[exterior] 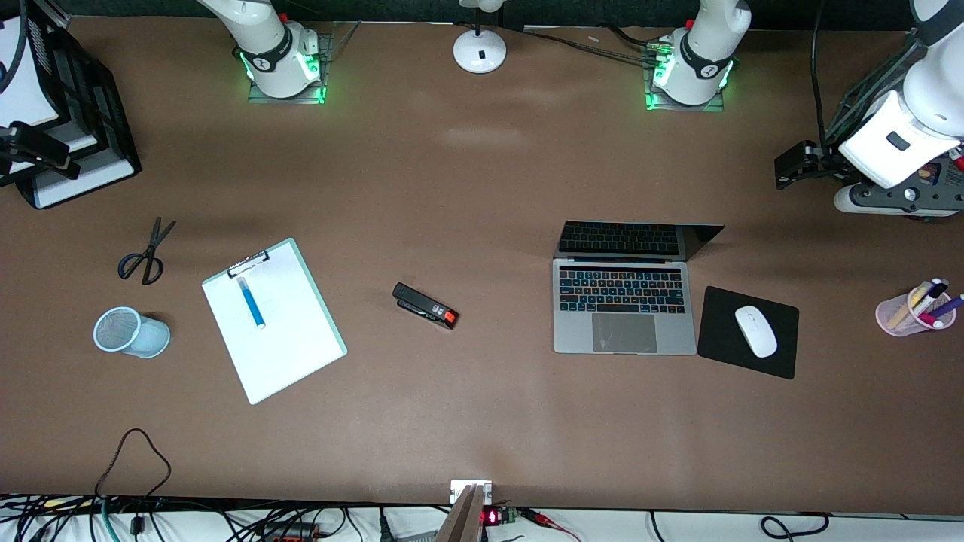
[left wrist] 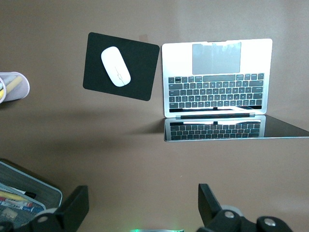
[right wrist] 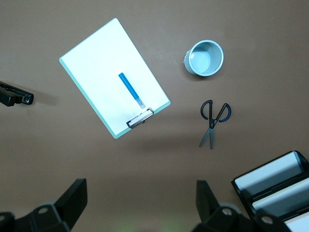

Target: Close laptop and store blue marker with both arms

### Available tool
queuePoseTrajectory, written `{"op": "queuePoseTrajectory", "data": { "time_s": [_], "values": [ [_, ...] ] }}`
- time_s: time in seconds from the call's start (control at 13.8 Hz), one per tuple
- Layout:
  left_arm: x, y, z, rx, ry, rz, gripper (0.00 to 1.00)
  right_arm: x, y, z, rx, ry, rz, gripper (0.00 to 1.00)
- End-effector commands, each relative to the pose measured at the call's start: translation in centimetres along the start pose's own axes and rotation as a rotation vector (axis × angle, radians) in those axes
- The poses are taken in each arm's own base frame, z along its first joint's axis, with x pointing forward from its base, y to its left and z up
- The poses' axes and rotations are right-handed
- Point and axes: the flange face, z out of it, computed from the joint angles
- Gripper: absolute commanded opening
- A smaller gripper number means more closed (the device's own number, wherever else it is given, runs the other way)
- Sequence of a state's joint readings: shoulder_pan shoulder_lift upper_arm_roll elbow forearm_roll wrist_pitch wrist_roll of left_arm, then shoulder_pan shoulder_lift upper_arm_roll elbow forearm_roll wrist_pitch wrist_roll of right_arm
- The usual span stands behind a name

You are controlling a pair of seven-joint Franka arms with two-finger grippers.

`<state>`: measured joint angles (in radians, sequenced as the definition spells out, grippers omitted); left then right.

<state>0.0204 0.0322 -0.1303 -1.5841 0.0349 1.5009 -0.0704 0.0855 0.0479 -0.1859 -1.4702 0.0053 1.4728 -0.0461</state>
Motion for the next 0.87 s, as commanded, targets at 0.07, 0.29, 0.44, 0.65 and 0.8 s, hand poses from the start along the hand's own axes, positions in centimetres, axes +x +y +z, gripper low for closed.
{"op": "queuePoseTrajectory", "data": {
  "time_s": [0.07, 0.29, 0.44, 0.65, 0.8],
  "values": [
    [0.12, -0.18, -0.75, -0.012, -0.004, 0.018, 1.00, -0.82, -0.22, -0.39, 0.001, 0.000, -0.005, 1.00],
    [0.18, -0.35, -0.66, -0.013, -0.005, 0.015, 1.00, -0.83, -0.06, -0.39, 0.001, 0.000, -0.002, 1.00],
    [0.18, -0.10, -0.75, -0.012, -0.002, 0.019, 1.00, -0.78, -0.06, -0.31, 0.000, -0.001, -0.003, 1.00],
    [0.44, -0.33, -0.35, -0.015, -0.010, 0.004, 1.00, -0.63, -0.17, -0.38, 0.001, 0.008, -0.003, 1.00],
    [0.70, -0.49, -0.08, -0.017, -0.015, -0.002, 1.00, -0.65, -0.09, -0.18, 0.001, -0.001, -0.003, 1.00]
  ]
}}
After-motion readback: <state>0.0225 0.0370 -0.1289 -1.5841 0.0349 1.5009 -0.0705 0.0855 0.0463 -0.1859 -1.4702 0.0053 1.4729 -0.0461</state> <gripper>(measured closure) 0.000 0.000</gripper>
